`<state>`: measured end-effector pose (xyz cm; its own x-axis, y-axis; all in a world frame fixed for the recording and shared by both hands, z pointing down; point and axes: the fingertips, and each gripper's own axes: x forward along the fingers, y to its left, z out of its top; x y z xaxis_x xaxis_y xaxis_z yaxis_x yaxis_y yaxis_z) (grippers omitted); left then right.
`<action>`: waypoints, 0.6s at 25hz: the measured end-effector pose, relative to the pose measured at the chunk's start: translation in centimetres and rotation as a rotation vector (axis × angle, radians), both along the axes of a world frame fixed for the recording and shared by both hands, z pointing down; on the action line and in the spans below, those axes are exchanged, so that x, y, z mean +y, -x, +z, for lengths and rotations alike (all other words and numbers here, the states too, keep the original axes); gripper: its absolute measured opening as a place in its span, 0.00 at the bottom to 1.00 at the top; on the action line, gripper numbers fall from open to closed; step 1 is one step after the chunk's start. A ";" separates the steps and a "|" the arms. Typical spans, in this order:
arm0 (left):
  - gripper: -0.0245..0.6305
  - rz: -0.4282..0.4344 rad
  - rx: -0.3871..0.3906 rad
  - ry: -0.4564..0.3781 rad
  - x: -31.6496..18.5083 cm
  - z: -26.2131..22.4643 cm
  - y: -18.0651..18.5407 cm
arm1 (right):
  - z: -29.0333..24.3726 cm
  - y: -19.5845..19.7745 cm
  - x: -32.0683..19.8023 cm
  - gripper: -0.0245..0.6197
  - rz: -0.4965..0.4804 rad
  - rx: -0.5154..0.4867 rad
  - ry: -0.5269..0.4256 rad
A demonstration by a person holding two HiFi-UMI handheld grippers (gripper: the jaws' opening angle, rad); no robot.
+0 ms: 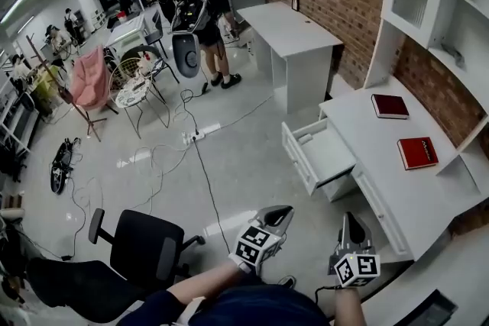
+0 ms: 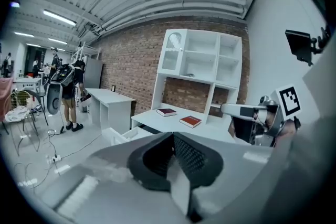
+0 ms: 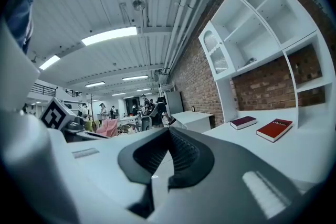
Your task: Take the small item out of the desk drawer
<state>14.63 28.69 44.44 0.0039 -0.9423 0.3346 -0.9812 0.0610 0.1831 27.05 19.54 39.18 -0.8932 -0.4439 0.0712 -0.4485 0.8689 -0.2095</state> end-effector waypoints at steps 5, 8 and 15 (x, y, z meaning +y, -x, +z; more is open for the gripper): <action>0.04 -0.052 -0.009 -0.061 1.1 -2.1 5.1 | -0.9 3.4 -0.2 0.04 0.024 -0.019 0.012; 0.04 -0.073 -0.013 -0.085 2.4 -2.6 8.4 | -1.8 5.7 -0.3 0.04 0.048 -0.020 -0.008; 0.04 -0.120 -0.008 -0.120 5.0 -2.3 16.5 | -3.5 10.0 -0.8 0.04 0.120 -0.012 -0.072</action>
<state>-1.88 33.65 42.12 -0.1137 -0.9690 0.2193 -0.9696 0.1564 0.1883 17.07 18.78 35.68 -0.8342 -0.5509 0.0247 -0.5476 0.8223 -0.1549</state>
